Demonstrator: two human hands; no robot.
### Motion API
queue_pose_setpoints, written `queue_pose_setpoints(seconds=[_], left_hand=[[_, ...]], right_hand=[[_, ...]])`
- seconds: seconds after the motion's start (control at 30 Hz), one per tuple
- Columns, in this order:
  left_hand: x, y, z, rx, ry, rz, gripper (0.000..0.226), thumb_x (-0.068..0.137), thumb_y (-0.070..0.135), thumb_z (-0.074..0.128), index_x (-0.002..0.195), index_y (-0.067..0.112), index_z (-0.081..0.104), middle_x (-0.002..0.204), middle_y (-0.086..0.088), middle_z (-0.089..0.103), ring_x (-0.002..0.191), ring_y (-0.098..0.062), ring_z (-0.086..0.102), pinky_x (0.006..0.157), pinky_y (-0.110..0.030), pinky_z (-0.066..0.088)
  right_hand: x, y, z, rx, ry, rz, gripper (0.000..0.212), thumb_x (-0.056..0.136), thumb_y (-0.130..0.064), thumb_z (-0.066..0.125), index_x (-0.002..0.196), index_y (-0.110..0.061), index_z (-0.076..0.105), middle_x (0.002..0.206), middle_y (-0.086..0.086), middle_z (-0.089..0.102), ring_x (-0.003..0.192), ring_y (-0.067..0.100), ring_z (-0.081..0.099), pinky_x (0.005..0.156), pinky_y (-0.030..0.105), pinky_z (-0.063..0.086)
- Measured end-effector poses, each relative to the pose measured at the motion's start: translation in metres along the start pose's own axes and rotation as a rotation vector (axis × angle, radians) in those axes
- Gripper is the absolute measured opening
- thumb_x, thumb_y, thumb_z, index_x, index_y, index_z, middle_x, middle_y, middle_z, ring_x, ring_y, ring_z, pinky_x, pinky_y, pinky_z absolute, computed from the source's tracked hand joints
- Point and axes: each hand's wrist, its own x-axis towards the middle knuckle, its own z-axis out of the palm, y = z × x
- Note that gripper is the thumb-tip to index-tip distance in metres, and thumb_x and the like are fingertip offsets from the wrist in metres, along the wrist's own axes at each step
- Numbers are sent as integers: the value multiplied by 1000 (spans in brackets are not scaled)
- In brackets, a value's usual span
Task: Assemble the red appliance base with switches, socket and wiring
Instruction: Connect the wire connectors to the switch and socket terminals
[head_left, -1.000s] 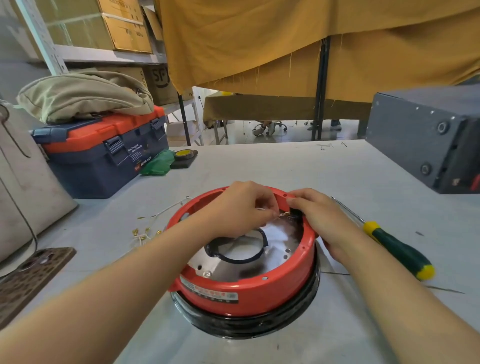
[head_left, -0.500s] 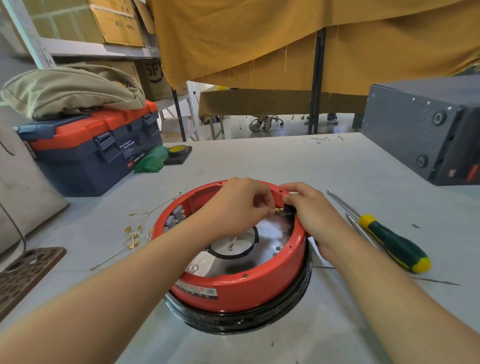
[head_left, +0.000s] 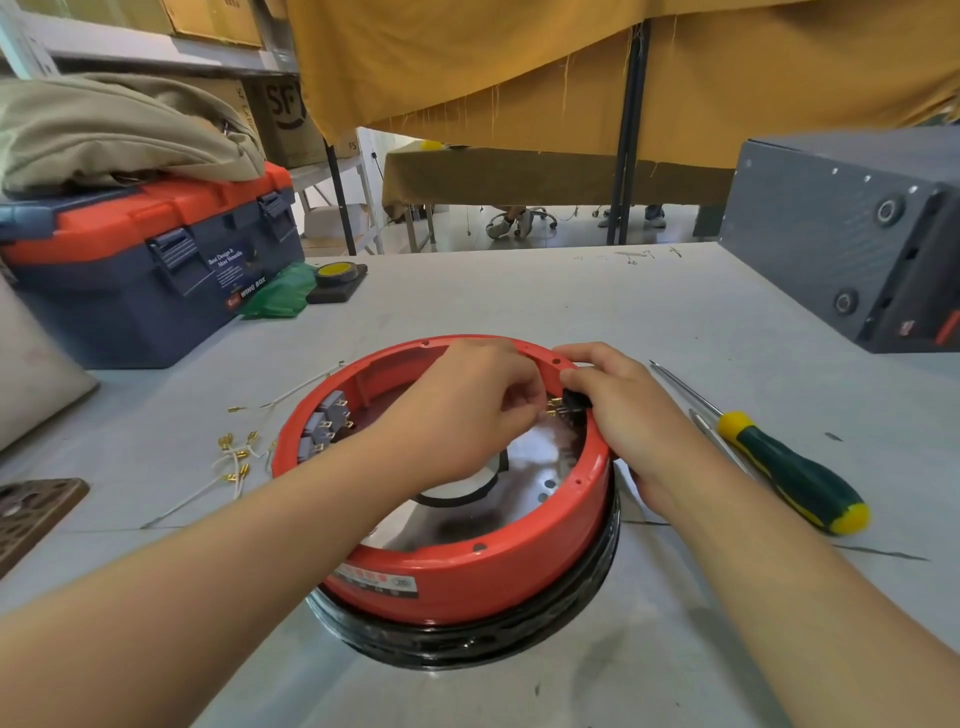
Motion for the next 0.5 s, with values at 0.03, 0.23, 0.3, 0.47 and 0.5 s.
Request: queue_pose_setpoints(seconds=[0.03,0.23,0.3,0.47,0.5], left_hand=[[0,0,0,6,3,0,7,82,12,63,80,14,69,79,3,59,70,-9,52,65,-21,39],[-1,0,1,-1,21,-10,8,85,13,61,79,16,66,81,5,59,71,-8,50,65,-19,36],[-1,0,2,-2,22,-10,8,85,13,61,80,16,67,81,5,59,71,-9,50,65,-19,36],[0,2,4,18,27,5,6,85,14,62,81,13,66,85,1,61,75,-13,50,70,-25,37],[-1,3,4,21,28,10,6,85,14,62,82,12,66,85,0,61,76,-14,50,71,-26,38]], right_hand=[[0,1,0,4,0,-1,23,90,-17,48,94,-31,65,86,-7,69,79,15,63,69,30,45],[1,2,1,25,1,0,22,91,-16,49,97,-29,66,92,-4,71,86,20,66,77,35,49],[2,2,1,24,2,1,22,91,-17,49,96,-30,66,92,-4,71,88,21,66,79,37,50],[1,2,1,16,6,0,22,90,-17,49,95,-30,66,92,-3,72,93,24,67,86,43,51],[1,2,1,16,7,-1,22,90,-17,49,95,-30,66,92,-3,72,93,23,67,87,43,51]])
